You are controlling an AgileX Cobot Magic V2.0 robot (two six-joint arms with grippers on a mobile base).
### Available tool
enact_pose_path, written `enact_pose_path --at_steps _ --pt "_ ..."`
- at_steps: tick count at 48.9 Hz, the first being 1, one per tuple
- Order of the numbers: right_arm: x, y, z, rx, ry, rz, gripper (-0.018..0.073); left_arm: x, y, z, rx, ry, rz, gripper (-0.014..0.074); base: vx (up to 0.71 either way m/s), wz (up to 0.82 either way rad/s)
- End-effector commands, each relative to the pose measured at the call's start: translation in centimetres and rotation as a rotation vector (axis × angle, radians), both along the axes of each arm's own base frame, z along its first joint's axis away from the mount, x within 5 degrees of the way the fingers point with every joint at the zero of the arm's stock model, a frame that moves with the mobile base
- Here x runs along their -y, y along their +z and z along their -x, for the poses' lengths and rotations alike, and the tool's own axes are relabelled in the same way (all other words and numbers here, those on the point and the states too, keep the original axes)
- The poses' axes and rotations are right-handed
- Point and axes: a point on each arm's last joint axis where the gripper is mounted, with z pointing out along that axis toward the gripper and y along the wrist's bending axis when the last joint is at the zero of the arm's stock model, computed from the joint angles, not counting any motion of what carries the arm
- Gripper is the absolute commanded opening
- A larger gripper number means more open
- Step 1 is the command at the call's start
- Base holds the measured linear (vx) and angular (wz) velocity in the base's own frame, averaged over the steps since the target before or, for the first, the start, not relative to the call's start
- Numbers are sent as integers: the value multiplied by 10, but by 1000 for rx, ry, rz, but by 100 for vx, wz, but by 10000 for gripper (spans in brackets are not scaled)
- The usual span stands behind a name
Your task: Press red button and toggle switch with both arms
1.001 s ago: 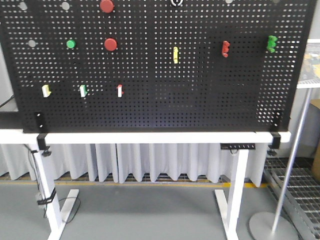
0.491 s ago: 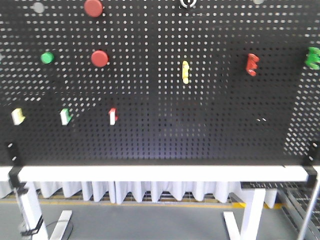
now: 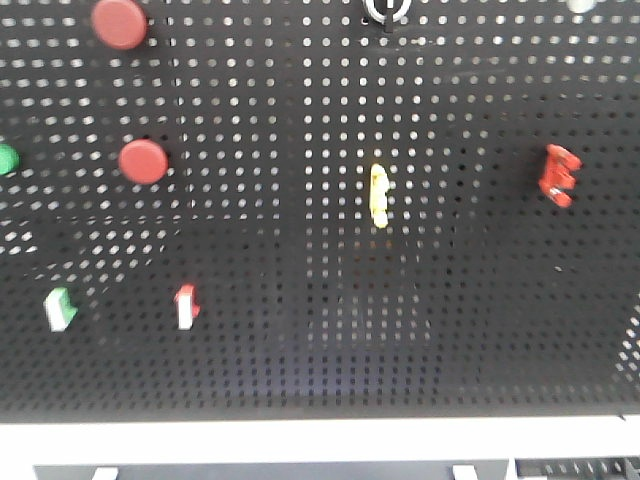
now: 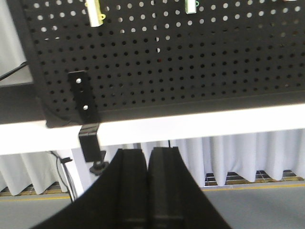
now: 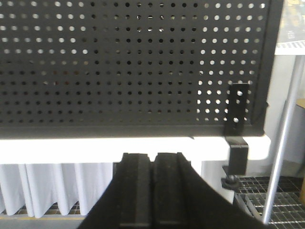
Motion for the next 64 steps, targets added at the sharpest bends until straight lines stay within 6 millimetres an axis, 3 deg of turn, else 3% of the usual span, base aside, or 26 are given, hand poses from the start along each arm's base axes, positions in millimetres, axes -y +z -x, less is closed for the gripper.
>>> enact_pose_path --at_steps 1,64 --pt "-1 5 1 91 10 15 0 0 -4 -1 55 -3 14 2 20 -1" --pt "-1 8 1 126 14 16 0 0 -3 -1 59 -3 14 2 5 0"
